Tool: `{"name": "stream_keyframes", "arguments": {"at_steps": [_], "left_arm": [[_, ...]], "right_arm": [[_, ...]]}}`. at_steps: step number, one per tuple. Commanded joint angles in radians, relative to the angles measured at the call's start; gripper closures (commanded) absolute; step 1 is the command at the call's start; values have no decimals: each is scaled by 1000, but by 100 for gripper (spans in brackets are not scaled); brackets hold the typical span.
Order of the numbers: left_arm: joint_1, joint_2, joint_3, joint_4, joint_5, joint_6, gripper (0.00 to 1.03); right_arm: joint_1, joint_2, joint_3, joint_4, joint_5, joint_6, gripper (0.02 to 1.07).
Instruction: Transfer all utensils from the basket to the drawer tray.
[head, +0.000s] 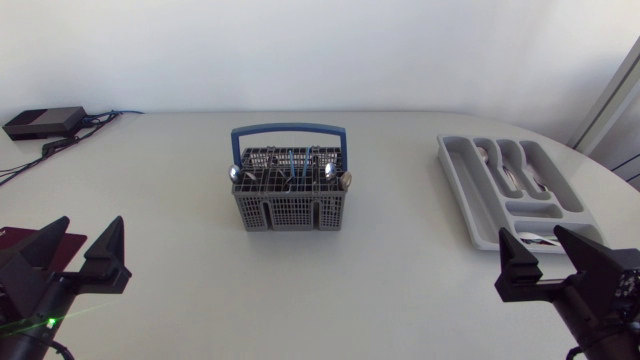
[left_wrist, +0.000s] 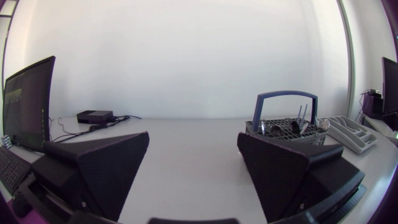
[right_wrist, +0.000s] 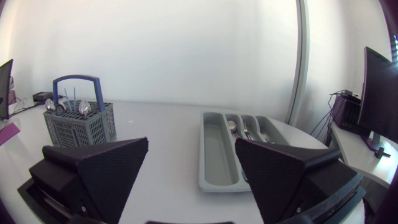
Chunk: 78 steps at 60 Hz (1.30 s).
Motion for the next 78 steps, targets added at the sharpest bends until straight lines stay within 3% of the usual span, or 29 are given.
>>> {"name": "stream_keyframes", "arguments": {"at_steps": [1, 29, 45, 55, 73, 78], "left_arm": [[-6, -8, -39, -11, -2, -23, 4], [13, -9, -34, 4, -8, -9, 4], [48, 8, 76, 6, -12, -5, 4], [85, 147, 183, 9, -12, -25, 4], [51, 411, 351, 1, -39, -101, 4], [-15, 500, 403, -28, -119, -114, 5]], "right_arm": [[10, -5, -6, -25, 5, 25, 6], [-8, -7, -3, -1, 19, 15, 6], [-42, 2, 52, 36, 20, -26, 6], [-65, 44, 81, 53, 23, -31, 6], [-76, 354, 228, 123, 51, -26, 6], [-74, 469, 288, 123, 60, -6, 6]]}}
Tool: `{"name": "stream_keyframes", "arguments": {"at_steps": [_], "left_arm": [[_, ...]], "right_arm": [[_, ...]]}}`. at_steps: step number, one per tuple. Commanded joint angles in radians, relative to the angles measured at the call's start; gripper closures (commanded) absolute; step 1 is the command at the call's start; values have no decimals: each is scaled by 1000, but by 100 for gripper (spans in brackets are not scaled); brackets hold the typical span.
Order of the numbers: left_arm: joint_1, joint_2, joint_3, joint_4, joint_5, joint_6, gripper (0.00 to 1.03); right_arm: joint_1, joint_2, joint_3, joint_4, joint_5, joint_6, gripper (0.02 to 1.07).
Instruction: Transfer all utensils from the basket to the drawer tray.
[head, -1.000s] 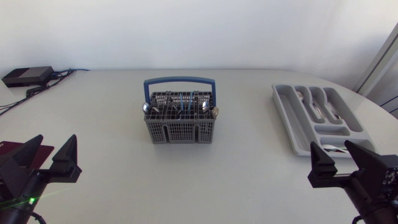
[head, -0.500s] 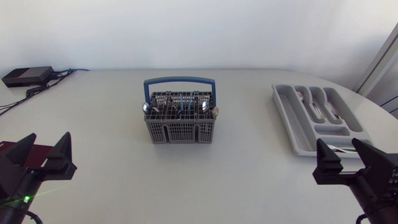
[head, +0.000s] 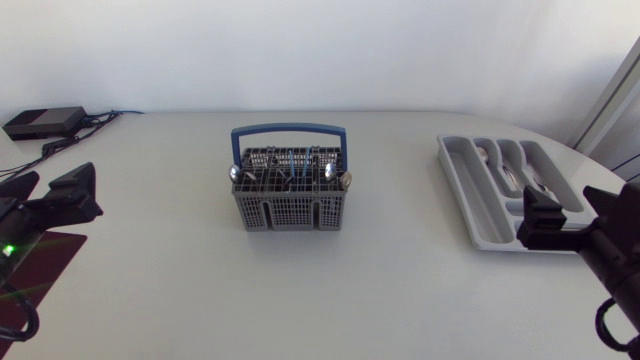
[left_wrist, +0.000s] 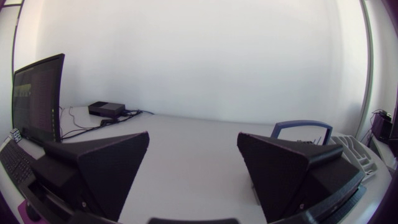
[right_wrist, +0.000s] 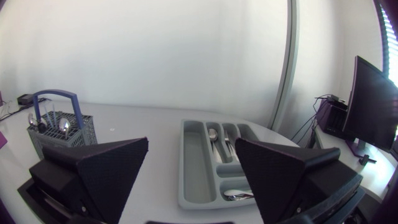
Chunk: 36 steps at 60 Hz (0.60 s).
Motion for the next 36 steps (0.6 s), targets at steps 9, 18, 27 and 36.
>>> {"name": "stream_keyframes", "arguments": {"at_steps": [9, 18, 27, 36], "left_arm": [[-138, 180, 151, -117, -147, -28, 6], [-154, 335, 295, -284, -156, 25, 6], [-174, 450, 393, -373, -120, 114, 6], [-166, 527, 438, -416, -21, 99, 6]], "right_arm": [[21, 220, 132, 6, 57, 38, 6], [74, 352, 238, -89, 118, 39, 7], [126, 519, 393, -260, 127, 39, 7], [163, 646, 497, -369, 32, 36, 7]]}}
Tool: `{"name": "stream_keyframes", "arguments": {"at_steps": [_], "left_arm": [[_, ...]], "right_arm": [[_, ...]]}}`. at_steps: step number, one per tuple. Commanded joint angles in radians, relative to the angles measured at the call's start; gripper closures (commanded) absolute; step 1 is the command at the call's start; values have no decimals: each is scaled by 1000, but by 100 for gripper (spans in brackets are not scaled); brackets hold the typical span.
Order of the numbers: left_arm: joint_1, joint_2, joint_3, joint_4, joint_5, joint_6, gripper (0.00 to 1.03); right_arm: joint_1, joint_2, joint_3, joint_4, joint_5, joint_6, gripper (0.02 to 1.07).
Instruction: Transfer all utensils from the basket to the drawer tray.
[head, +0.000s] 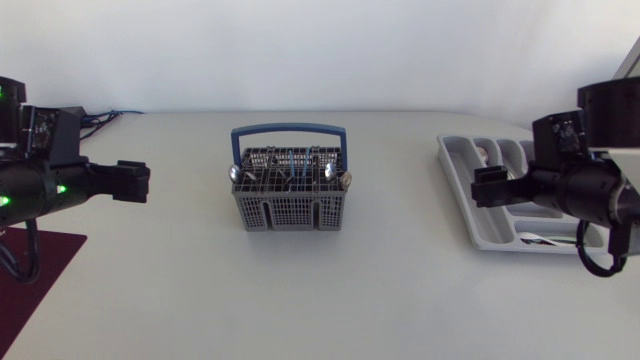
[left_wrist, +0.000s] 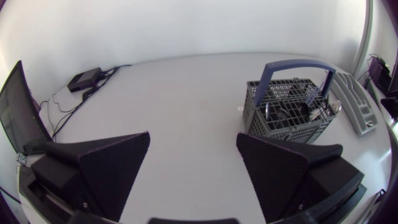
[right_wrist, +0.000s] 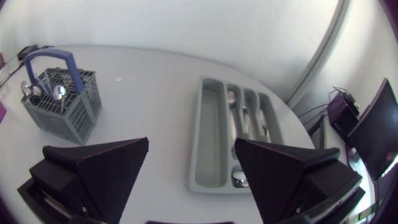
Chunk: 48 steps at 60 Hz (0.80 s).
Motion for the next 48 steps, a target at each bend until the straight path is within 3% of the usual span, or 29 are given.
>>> {"name": "stream_keyframes", "arguments": {"at_steps": [1, 11, 20, 30, 34, 48], "left_arm": [[-3, 45, 39, -17, 33, 12, 6], [0, 108, 61, -2, 110, 14, 6], [8, 162, 93, 7, 216, 14, 6], [3, 199, 119, 18, 430, 20, 8], [-12, 202, 119, 29, 479, 35, 8], [-58, 196, 99, 78, 683, 130, 11]], "right_arm": [[14, 70, 57, -50, -67, 17, 7], [12, 182, 120, -84, -291, 17, 7], [47, 282, 180, -98, -360, 56, 7], [73, 389, 258, -119, -475, 89, 7], [86, 415, 279, -119, -504, 89, 7], [143, 498, 353, -118, -547, 111, 13]]}}
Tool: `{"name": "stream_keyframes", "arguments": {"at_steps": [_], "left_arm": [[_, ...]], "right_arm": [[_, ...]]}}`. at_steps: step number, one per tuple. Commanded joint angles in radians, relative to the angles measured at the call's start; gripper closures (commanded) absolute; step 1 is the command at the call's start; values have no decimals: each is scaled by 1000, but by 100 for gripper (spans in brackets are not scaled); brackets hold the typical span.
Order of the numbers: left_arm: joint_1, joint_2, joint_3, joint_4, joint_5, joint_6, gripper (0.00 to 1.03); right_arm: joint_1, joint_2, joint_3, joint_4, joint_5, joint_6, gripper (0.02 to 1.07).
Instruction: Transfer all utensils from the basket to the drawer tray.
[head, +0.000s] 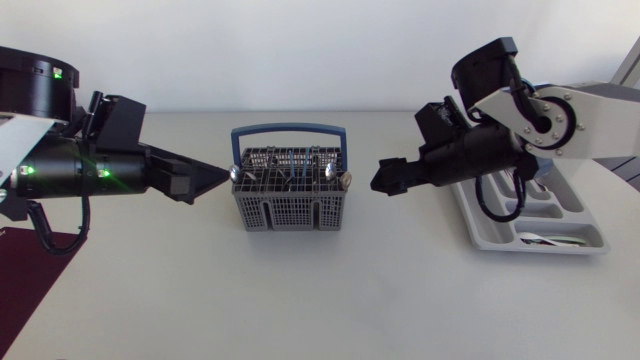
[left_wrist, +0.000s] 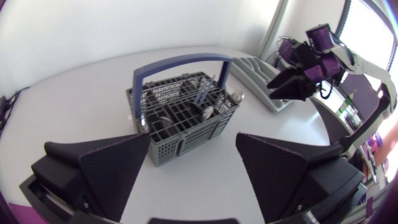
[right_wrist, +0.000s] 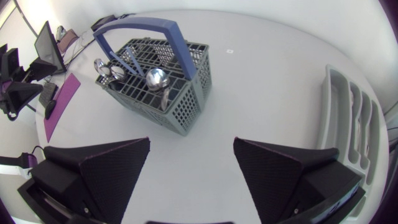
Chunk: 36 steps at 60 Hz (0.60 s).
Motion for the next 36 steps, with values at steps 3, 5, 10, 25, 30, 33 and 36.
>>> {"name": "stream_keyframes", "arguments": {"at_steps": [3, 5, 10, 25, 30, 33, 36], "left_arm": [[-19, 8, 4, 46, 69, 49, 11], [-21, 8, 1, 56, 79, 51, 11], [-36, 6, -7, 70, 86, 86, 11], [-79, 28, -24, 104, 84, 127, 11], [-85, 49, -17, 105, 73, 129, 11], [-85, 62, -16, 104, 69, 127, 11], [-82, 69, -16, 107, 64, 129, 11]], "right_arm": [[24, 48, 41, -5, -18, 31, 14], [24, 57, 46, -3, -26, 31, 17], [24, 75, 52, 6, -70, 31, 22], [36, 137, 87, 40, -92, 28, 30], [36, 170, 109, 41, -92, 27, 34], [36, 196, 127, 41, -95, 27, 40], [38, 213, 144, 41, -101, 25, 43]]}}
